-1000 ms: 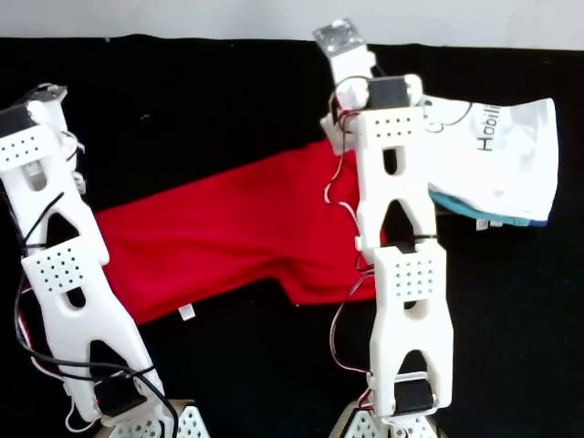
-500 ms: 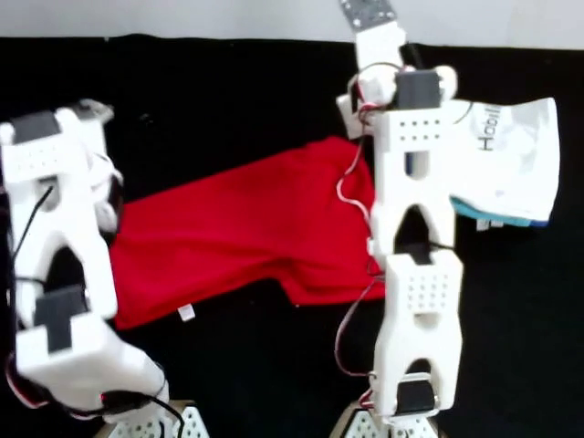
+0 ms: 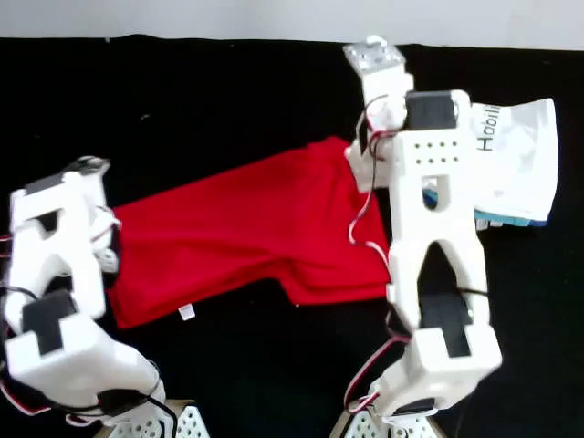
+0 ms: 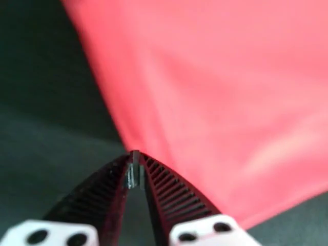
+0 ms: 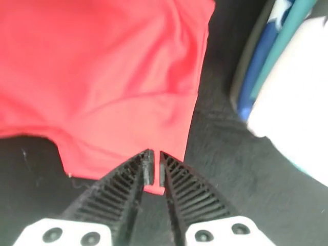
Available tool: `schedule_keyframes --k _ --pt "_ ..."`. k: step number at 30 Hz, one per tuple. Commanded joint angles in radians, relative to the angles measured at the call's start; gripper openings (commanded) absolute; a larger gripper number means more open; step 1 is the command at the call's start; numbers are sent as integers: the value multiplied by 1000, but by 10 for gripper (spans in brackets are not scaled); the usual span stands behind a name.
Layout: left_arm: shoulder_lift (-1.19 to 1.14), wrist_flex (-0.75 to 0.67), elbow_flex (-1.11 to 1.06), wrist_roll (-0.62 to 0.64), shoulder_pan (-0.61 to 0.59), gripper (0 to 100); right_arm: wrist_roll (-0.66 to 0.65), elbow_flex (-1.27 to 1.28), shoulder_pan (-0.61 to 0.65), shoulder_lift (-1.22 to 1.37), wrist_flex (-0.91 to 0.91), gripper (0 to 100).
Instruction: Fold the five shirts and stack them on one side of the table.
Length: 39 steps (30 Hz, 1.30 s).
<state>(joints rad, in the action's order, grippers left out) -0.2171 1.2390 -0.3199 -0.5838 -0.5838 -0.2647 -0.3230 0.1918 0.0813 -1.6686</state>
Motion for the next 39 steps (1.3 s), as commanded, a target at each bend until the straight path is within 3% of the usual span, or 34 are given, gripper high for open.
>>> schedule_keyframes --k 1,9,13,21,27,30,35,39 --pt "-223 109 332 -14 -79 9 8 259 7 -117 154 30" --pt "-708 517 1207 -11 -111 9 8 664 139 -153 467 34" --pt "-733 545 1323 35 -114 9 9 702 162 -159 492 34" --pt "-447 545 1040 71 -33 9 5 702 154 -157 498 34" --pt "-93 539 642 115 156 9 5 702 154 -153 498 34" --pt "2 428 437 152 236 9 5 702 154 -153 498 34" --pt "-24 221 208 157 220 9 5 702 145 -157 496 34" --pt "-105 155 206 149 136 9 5 702 113 -154 496 34"
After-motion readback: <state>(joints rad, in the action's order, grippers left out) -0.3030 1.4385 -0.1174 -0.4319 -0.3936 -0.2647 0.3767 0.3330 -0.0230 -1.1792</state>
